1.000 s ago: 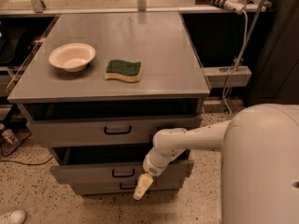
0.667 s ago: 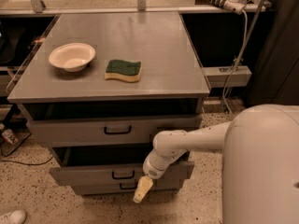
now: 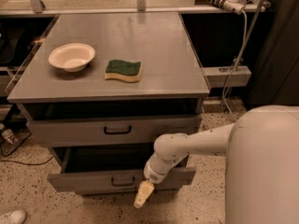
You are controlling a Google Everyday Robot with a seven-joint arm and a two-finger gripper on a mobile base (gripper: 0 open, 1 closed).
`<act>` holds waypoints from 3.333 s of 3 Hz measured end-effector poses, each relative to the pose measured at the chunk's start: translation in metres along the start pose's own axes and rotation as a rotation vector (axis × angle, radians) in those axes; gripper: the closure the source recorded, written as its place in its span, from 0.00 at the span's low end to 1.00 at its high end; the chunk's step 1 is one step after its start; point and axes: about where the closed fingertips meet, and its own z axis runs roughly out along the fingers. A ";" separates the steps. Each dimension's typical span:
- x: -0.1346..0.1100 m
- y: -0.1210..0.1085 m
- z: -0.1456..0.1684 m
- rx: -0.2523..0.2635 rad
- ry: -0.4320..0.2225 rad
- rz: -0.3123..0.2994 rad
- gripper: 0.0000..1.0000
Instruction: Open middle drawer
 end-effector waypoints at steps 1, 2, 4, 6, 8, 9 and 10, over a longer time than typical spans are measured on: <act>0.000 0.000 -0.001 0.000 0.000 0.000 0.00; 0.015 0.025 -0.002 -0.032 0.025 0.017 0.00; 0.039 0.060 -0.007 -0.071 0.054 0.045 0.00; 0.041 0.056 -0.008 -0.086 0.070 0.034 0.00; 0.070 0.081 -0.005 -0.146 0.110 0.071 0.00; 0.069 0.082 -0.008 -0.146 0.110 0.071 0.00; 0.102 0.118 -0.019 -0.187 0.097 0.109 0.00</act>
Offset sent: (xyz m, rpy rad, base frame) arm -0.1655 -0.0397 0.0081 -0.0791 0.2302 0.0085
